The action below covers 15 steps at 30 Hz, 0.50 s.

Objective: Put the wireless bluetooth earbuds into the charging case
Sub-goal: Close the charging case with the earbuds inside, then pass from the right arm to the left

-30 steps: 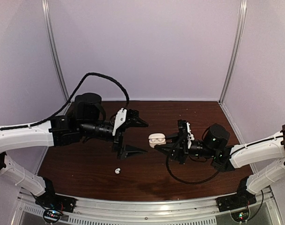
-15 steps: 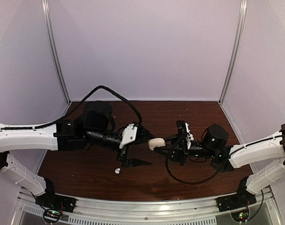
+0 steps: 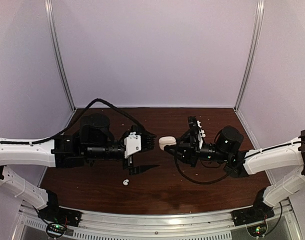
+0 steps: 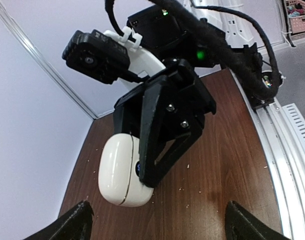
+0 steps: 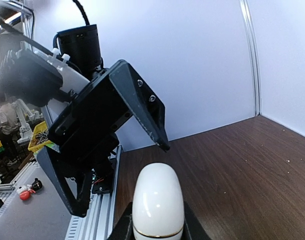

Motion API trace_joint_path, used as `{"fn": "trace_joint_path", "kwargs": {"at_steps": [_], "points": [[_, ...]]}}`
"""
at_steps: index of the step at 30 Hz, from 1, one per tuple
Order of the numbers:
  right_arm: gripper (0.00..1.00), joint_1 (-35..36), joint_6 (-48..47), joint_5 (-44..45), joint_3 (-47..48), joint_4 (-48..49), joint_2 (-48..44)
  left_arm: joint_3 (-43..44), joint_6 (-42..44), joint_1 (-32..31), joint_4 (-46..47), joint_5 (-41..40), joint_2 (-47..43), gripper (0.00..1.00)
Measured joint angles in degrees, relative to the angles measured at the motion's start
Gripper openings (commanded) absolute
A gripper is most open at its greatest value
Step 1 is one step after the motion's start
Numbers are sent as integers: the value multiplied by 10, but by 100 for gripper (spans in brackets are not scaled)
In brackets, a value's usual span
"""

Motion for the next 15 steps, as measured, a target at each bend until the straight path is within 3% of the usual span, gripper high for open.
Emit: {"fn": "trace_joint_path", "kwargs": {"at_steps": [7,15], "points": [[0,-3,99,-2,20,-8,17,0,49,-16,31,-84,5,88],[0,-3,188,-11,18,30,41,21,97,-29,36,-132,55,74]]}}
